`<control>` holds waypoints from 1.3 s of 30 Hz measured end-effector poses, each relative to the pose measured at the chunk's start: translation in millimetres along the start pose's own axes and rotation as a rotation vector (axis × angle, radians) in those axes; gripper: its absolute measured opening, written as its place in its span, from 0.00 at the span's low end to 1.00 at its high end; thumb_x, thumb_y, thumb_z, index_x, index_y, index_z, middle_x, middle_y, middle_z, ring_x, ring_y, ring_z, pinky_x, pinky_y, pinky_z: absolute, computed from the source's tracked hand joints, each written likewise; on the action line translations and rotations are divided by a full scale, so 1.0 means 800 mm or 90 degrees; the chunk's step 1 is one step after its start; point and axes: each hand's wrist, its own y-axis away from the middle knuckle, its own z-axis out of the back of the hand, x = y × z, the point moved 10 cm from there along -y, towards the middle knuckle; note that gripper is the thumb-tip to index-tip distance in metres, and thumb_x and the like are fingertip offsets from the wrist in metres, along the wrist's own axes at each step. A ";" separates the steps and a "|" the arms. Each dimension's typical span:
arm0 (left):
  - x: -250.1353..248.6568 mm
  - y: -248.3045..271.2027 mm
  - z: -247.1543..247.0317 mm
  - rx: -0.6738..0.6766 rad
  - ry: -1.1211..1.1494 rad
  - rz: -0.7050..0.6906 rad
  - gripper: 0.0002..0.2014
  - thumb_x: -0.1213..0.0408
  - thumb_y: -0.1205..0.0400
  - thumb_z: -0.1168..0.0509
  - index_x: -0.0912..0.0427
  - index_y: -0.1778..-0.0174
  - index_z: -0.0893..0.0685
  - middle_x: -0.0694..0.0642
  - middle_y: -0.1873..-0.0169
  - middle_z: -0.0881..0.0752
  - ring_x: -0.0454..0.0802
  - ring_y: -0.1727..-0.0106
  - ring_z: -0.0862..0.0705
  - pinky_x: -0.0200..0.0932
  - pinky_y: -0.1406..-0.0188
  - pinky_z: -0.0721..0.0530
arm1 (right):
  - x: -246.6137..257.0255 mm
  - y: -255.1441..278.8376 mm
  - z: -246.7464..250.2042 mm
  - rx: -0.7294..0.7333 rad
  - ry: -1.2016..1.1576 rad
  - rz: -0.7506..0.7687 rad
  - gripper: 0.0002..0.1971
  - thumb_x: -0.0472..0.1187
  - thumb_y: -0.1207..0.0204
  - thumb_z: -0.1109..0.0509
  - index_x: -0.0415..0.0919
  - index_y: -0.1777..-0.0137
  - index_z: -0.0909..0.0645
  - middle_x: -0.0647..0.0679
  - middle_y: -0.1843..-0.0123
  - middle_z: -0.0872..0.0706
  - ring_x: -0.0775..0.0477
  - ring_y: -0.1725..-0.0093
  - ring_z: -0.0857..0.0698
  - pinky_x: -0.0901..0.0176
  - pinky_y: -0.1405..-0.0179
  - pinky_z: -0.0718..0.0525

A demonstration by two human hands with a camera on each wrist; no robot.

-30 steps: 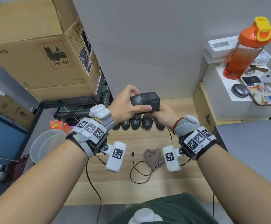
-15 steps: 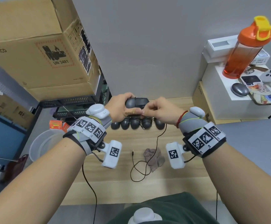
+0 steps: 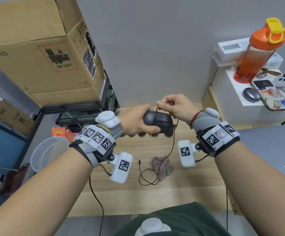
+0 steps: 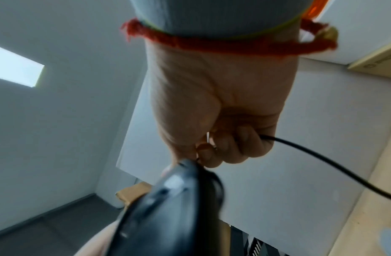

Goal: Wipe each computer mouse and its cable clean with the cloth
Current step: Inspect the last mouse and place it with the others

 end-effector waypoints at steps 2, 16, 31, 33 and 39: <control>-0.003 0.000 0.007 -0.031 0.057 -0.011 0.22 0.55 0.25 0.19 0.52 0.48 0.27 0.54 0.68 0.11 0.55 0.74 0.19 0.45 0.80 0.27 | -0.007 0.003 -0.002 0.005 -0.078 -0.003 0.12 0.43 0.20 0.28 0.45 0.65 0.18 0.54 0.74 0.22 0.55 0.74 0.27 0.65 0.75 0.30; 0.033 -0.008 0.083 -0.308 0.014 0.055 0.29 0.47 0.27 0.20 0.54 0.43 0.29 0.44 0.56 0.20 0.42 0.57 0.22 0.37 0.62 0.28 | 0.018 0.036 -0.068 0.148 0.113 -0.004 0.13 0.43 0.14 0.36 0.37 0.51 0.13 0.45 0.70 0.23 0.59 0.86 0.32 0.69 0.85 0.34; -0.007 -0.006 0.014 -0.003 -0.074 0.015 0.35 0.38 0.33 0.19 0.52 0.42 0.29 0.60 0.57 0.09 0.53 0.68 0.14 0.46 0.80 0.23 | 0.043 0.008 0.003 -0.002 -0.023 0.063 0.09 0.40 0.21 0.27 0.44 0.63 0.18 0.44 0.68 0.18 0.52 0.69 0.24 0.65 0.70 0.27; -0.013 -0.005 0.019 -0.016 -0.027 -0.001 0.32 0.46 0.30 0.17 0.57 0.44 0.29 0.61 0.60 0.10 0.47 0.72 0.17 0.38 0.81 0.25 | 0.027 0.007 0.013 -0.028 -0.074 0.042 0.09 0.38 0.20 0.27 0.43 0.62 0.19 0.38 0.65 0.20 0.49 0.68 0.26 0.64 0.71 0.28; -0.029 -0.005 0.050 -0.177 0.090 -0.061 0.25 0.56 0.27 0.18 0.58 0.47 0.27 0.46 0.64 0.19 0.28 0.73 0.24 0.27 0.71 0.28 | 0.001 0.020 -0.005 -0.035 -0.017 0.003 0.18 0.32 0.22 0.33 0.48 0.72 0.23 0.57 0.81 0.25 0.60 0.80 0.30 0.63 0.76 0.31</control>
